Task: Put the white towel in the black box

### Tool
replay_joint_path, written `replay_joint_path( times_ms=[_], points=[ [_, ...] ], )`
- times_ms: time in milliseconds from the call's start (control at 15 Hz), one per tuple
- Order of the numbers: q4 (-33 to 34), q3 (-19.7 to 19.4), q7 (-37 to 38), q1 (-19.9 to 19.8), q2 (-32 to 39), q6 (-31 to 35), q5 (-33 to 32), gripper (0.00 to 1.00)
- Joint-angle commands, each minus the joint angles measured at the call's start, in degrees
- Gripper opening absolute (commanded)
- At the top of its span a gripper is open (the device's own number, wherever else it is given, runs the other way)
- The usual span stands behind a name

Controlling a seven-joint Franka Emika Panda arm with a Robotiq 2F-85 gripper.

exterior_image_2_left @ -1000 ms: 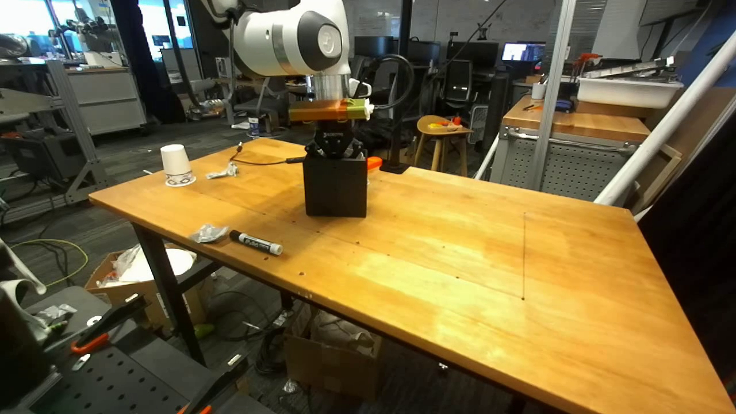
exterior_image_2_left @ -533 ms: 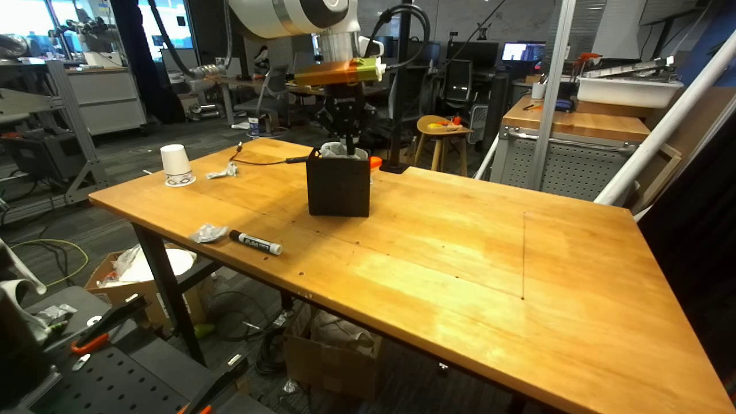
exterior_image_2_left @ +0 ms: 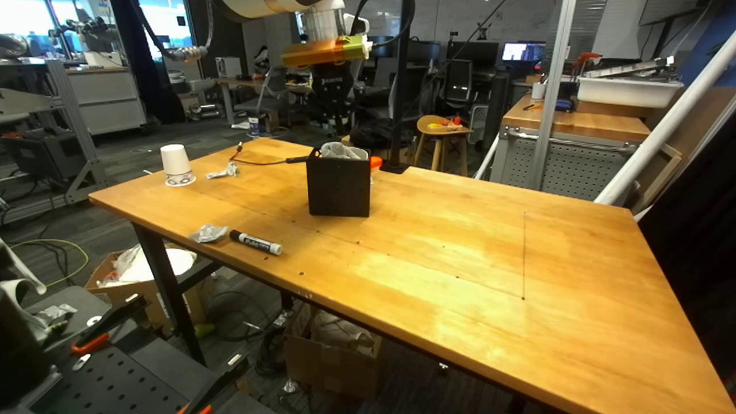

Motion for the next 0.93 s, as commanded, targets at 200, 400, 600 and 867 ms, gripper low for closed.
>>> replay_joint_path(
  times_ms=[200,400,600,867],
  points=[
    [0.69,0.9,-0.73,1.22,1.07,-0.01,1.46,0.0],
    [1.24,0.65,-0.99,0.93,2.44,-0.26,1.22,0.0],
    [2.19,0.39,-1.2,0.58,4.06,-0.52,1.02,0.0],
    [4.51,0.41,-1.62,0.11,6.93,-0.95,1.37,0.0]
  ],
)
